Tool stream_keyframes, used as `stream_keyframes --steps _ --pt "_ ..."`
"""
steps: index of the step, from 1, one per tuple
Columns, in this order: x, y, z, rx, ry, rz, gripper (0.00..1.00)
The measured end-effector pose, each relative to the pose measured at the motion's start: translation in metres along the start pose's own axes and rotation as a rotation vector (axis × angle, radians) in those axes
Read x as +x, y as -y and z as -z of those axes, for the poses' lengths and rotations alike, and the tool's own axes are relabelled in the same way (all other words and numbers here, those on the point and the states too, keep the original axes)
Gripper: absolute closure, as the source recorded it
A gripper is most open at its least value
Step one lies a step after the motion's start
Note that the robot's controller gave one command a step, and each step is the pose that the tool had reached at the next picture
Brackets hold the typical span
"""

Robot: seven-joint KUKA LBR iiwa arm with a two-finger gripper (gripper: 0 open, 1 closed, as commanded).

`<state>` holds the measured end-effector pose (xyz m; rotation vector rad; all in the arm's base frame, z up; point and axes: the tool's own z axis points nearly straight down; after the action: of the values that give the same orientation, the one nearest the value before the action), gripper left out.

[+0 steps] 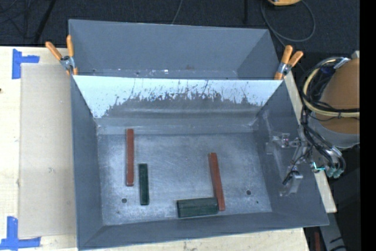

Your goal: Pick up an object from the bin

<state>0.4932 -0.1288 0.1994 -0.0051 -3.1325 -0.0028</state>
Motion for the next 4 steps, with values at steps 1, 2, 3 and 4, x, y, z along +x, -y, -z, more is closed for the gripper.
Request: stream_keyframes --steps 1,2,3,4 --pt "0.013 -0.034 -0.127 0.004 0.016 0.297 0.00" --pt "-0.031 -0.128 -0.053 0.000 0.018 0.361 0.00" --pt "-0.027 -0.114 -0.132 0.002 0.003 0.817 0.00" --pt "-0.028 -0.115 -0.130 0.004 0.006 0.819 1.00"
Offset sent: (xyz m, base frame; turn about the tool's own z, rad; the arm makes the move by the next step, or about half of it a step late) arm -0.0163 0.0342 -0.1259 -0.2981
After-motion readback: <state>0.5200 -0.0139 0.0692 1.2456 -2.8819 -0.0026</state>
